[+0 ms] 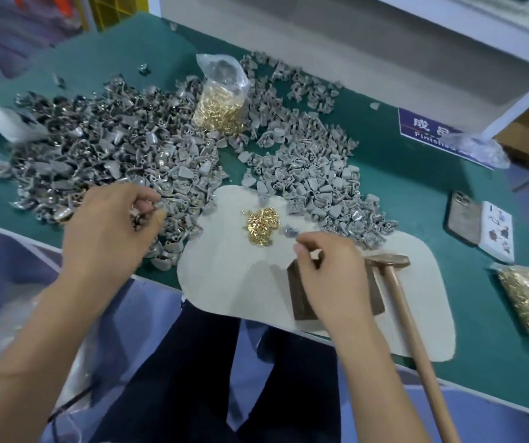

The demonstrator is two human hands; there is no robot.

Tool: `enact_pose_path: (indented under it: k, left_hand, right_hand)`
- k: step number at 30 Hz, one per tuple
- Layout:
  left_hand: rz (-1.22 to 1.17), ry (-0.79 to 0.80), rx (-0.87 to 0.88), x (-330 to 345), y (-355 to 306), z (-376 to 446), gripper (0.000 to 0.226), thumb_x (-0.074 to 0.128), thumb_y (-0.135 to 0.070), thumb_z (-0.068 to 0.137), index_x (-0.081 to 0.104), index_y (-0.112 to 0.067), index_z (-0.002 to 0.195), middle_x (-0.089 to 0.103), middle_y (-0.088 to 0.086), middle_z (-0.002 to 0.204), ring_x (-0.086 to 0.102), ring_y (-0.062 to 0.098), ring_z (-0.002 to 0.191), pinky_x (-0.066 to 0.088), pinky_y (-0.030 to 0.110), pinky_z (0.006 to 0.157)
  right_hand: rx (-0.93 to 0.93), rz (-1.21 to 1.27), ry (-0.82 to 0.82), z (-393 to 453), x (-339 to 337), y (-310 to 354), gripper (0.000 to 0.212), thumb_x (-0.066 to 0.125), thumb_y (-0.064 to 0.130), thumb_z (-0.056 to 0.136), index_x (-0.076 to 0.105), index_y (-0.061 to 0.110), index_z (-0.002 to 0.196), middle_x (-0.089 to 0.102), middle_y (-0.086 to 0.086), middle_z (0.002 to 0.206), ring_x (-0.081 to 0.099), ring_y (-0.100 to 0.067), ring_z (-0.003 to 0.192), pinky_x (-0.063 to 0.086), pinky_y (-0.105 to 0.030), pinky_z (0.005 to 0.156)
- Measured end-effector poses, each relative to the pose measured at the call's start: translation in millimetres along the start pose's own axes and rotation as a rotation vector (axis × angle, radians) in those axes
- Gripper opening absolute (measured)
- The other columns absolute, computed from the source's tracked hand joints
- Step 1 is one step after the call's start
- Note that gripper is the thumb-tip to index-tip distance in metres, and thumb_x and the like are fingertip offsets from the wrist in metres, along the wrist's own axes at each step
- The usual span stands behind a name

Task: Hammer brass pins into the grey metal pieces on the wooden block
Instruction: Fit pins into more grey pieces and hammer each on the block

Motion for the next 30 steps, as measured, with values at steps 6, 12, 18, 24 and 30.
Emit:
enact_pose_path:
  k: [6, 12, 18, 24, 30]
  left_hand:
    - [-0.167, 0.113, 0.131, 20, -30, -5, 0.006, 0.066, -0.032, 0.093, 0.068, -0.032, 0.098, 0.062, -0.016, 0.091, 0.056, 0.015, 0.095, 0.048, 0.037, 0.078]
    - [-0.255, 0.184, 0.162, 36, -44, -22, 0.004, 0.065, -0.029, 0.091, 0.065, -0.032, 0.09, 0.06, -0.017, 0.09, 0.055, 0.01, 0.089, 0.052, 0.039, 0.072]
    - [-0.272, 0.218, 0.168, 40, -45, -24, 0.006, 0.07, -0.021, 0.089, 0.068, -0.027, 0.089, 0.059, -0.015, 0.087, 0.054, 0.01, 0.089, 0.048, 0.033, 0.073]
    - [-0.245, 0.303, 0.221, 53, -58, -26, 0.01, 0.071, -0.022, 0.089, 0.066, -0.031, 0.087, 0.057, -0.018, 0.084, 0.049, 0.001, 0.082, 0.044, 0.026, 0.066]
    - [-0.249, 0.299, 0.218, 60, -62, -31, 0.011, 0.072, -0.022, 0.086, 0.066, -0.031, 0.087, 0.059, -0.018, 0.087, 0.055, 0.004, 0.087, 0.05, 0.029, 0.067]
  right_hand:
    - [-0.045, -0.049, 0.131, 46, 56, 48, 0.015, 0.063, 0.029, 0.099, 0.077, 0.025, 0.105, 0.073, 0.006, 0.099, 0.064, -0.016, 0.093, 0.056, -0.039, 0.081]
    - [-0.044, -0.404, 0.132, 83, 90, 80, 0.021, 0.063, 0.038, 0.098, 0.076, 0.025, 0.107, 0.071, -0.001, 0.106, 0.061, -0.025, 0.106, 0.039, -0.031, 0.07]
    - [-0.076, -0.572, 0.156, 88, 97, 88, 0.016, 0.063, 0.021, 0.099, 0.068, 0.014, 0.112, 0.069, -0.006, 0.113, 0.059, -0.028, 0.114, 0.035, -0.032, 0.071]
    - [-0.023, -0.576, 0.191, 85, 91, 74, 0.015, 0.068, 0.017, 0.093, 0.058, 0.02, 0.082, 0.071, -0.006, 0.093, 0.068, -0.027, 0.093, 0.038, -0.031, 0.063]
    - [-0.077, -0.438, 0.22, 85, 87, 73, 0.017, 0.056, 0.029, 0.09, 0.053, 0.016, 0.08, 0.058, 0.0, 0.079, 0.062, -0.027, 0.076, 0.038, -0.03, 0.062]
Point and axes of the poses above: each hand's wrist, its own z-axis towards the middle knuckle, its own x-axis out of the palm, y = z × x, the point moved 10 cm from there along z, towards the middle knuckle
